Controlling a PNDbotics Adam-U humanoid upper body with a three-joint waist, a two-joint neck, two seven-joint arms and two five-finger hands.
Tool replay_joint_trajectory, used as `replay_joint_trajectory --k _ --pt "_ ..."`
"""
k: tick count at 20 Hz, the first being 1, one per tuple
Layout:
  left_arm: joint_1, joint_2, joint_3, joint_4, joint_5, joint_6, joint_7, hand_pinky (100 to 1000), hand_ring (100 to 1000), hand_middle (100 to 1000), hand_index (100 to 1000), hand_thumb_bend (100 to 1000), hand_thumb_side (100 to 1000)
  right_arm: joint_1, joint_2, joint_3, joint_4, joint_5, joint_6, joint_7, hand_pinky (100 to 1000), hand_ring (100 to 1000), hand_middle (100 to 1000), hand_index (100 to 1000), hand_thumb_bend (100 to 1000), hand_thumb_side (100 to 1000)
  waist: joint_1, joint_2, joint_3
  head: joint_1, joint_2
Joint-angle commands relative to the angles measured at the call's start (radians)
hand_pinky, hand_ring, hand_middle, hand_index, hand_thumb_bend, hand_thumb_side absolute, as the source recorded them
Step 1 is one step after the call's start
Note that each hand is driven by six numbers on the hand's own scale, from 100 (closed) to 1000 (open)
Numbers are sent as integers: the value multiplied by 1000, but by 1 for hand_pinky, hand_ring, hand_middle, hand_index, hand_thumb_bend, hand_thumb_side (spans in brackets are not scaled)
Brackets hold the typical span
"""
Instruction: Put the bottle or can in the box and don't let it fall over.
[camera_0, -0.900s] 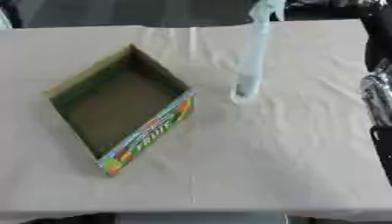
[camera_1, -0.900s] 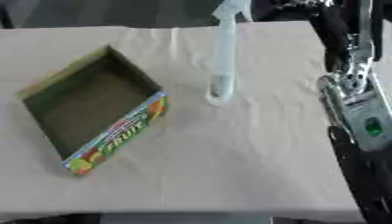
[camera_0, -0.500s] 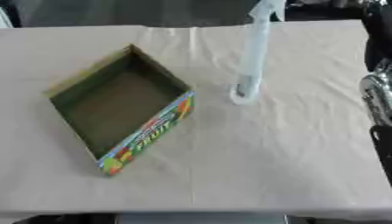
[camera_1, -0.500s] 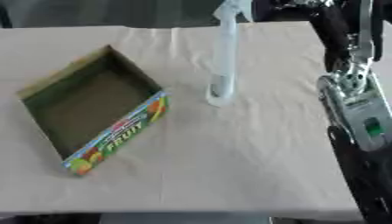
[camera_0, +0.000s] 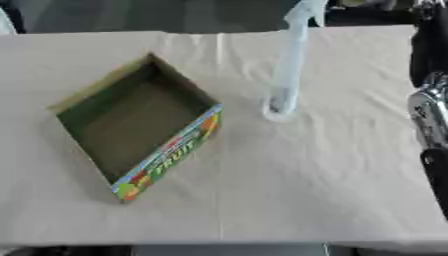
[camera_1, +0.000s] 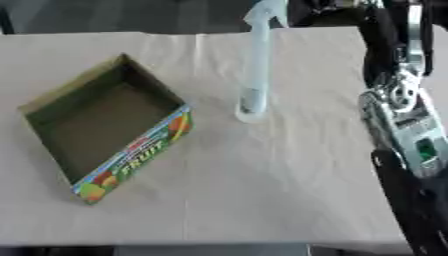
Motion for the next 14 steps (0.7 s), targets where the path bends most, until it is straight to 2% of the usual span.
replay_joint_trajectory --k 1,4,6,8,9,10,11,14 --pt "-9 23 6 -17 -2 -1 -3 971 934 823 808 596 680 -3 -7 19 -38 -232 -13 -60 815 762 893 886 382 525 2 -17 1 -3 -8" --pt "-10 23 6 -17 -1 -1 -4 971 934 823 807 597 680 5 -9 38 -66 -434 -18 -134 721 679 810 898 405 516 1 -18 1 -3 -10" --pt "-10 23 5 -16 0 -1 -4 972 934 822 807 596 680 7 -11 48 -76 -540 -17 -176 627 614 738 916 422 522 0 -19 1 -3 -10" --pt "-12 23 5 -16 0 -1 -5 971 934 822 807 597 680 8 -12 55 -79 -609 -11 -207 478 514 592 954 424 545 0 -19 2 -3 -10" --pt "-12 23 5 -17 0 -1 -5 971 934 822 807 596 680 8 -12 57 -79 -632 -7 -221 366 477 544 967 420 551 0 -19 2 -3 -10" --pt "-12 23 5 -17 0 -1 -5 971 934 822 807 596 679 8 -12 57 -79 -645 -4 -235 137 435 498 981 413 557 0 -19 2 -2 -11" --pt "-12 24 5 -17 0 -1 -4 971 934 822 807 596 680 9 -11 56 -79 -651 -4 -248 100 375 435 995 409 564 0 -19 2 -2 -11" --pt "-11 24 6 -16 0 -1 -3 971 934 822 807 597 680 12 -10 51 -79 -642 -6 -290 100 213 299 1000 418 585 0 -20 2 0 -10"
